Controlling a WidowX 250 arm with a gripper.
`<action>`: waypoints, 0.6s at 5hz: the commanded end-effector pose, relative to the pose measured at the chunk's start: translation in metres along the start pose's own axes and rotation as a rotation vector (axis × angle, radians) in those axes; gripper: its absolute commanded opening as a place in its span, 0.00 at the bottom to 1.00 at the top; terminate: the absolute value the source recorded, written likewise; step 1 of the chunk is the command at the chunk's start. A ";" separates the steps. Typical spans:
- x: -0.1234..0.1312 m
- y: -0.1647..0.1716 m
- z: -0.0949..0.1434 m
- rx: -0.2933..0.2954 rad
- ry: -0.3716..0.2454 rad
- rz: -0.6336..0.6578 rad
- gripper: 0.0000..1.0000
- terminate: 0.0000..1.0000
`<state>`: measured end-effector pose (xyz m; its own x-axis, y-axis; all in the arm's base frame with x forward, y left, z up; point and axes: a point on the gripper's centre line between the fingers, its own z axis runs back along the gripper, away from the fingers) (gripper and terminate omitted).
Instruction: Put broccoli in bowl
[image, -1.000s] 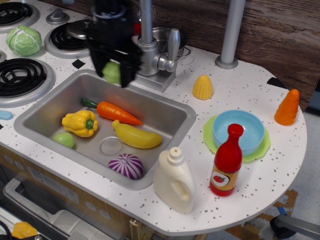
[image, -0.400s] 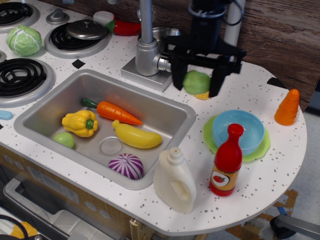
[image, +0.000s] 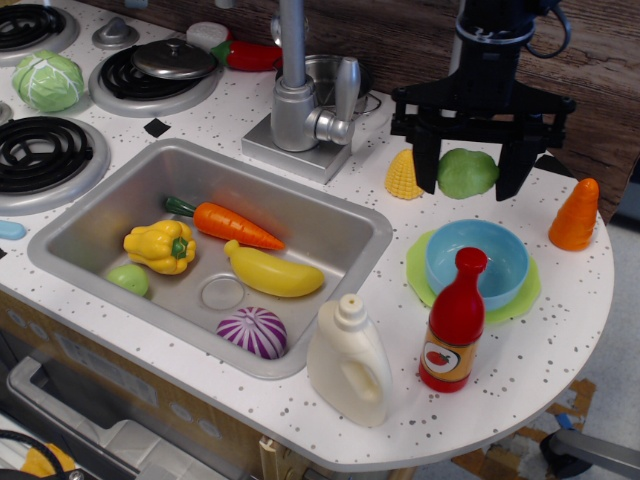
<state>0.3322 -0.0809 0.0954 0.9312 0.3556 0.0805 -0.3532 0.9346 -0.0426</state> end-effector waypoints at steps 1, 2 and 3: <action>-0.003 -0.005 0.014 -0.021 -0.053 0.002 1.00 0.00; -0.003 -0.005 0.014 -0.021 -0.053 0.002 1.00 0.00; -0.003 -0.005 0.014 -0.021 -0.053 0.002 1.00 1.00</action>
